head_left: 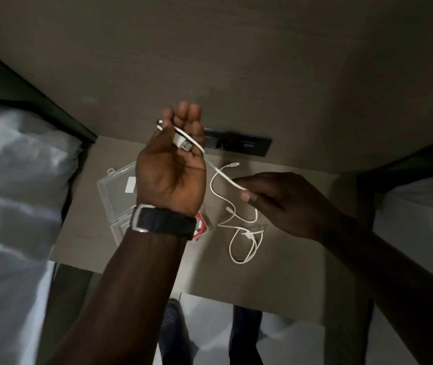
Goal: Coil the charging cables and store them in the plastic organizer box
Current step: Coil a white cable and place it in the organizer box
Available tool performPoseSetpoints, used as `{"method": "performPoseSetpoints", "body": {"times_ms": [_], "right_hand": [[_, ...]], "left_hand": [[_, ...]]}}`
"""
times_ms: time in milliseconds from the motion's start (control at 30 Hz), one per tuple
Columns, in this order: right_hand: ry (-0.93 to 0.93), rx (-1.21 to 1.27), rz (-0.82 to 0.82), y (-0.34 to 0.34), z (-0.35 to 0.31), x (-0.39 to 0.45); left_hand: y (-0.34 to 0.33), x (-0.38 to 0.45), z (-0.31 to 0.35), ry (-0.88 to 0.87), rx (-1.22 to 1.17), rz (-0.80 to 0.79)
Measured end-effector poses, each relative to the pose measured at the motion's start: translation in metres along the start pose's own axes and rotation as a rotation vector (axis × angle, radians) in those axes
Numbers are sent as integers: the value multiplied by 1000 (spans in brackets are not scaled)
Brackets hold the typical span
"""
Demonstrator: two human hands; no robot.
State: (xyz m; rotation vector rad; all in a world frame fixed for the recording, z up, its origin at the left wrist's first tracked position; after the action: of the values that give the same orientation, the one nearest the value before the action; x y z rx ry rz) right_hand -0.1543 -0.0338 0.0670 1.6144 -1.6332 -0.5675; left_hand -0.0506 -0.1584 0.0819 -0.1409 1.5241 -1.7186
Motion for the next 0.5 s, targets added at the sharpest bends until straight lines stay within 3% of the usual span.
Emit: {"method": "performPoseSetpoints", "body": {"times_ms": [67, 133, 200, 233, 300, 367, 433, 500], "right_hand": [[61, -22, -47, 7, -14, 12], [119, -62, -67, 22, -25, 24], [154, -117, -41, 45, -27, 33], [156, -134, -29, 55, -27, 36], [146, -149, -30, 69, -22, 39], [125, -126, -45, 76, -14, 39], [94, -73, 17, 83, -5, 41], [55, 40, 111, 84, 3, 43]], "left_hand": [[4, 4, -2, -165, 408, 92], [-2, -1, -10, -347, 998, 106], [-2, -6, -30, -403, 1552, 61], [4, -7, -36, -362, 1700, 67], [16, -8, -37, -158, 1651, 117], [25, -9, -41, 130, 1378, 120], [23, -18, -56, 427, 1117, 19], [4, -31, -68, 610, 769, -146]]}}
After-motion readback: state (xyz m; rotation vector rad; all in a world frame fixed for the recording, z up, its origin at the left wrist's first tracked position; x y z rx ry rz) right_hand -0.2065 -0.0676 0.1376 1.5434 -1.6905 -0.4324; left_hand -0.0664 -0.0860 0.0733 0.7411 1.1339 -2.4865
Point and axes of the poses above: each hand's wrist, its own x-axis towards the middle knuckle, its own y-axis out of the back of the hand, z = x × y, the point moved 8 cm from there along x, towards the middle knuckle, and after that the axes turned 13 degrees about y, right-handed, at the moved point
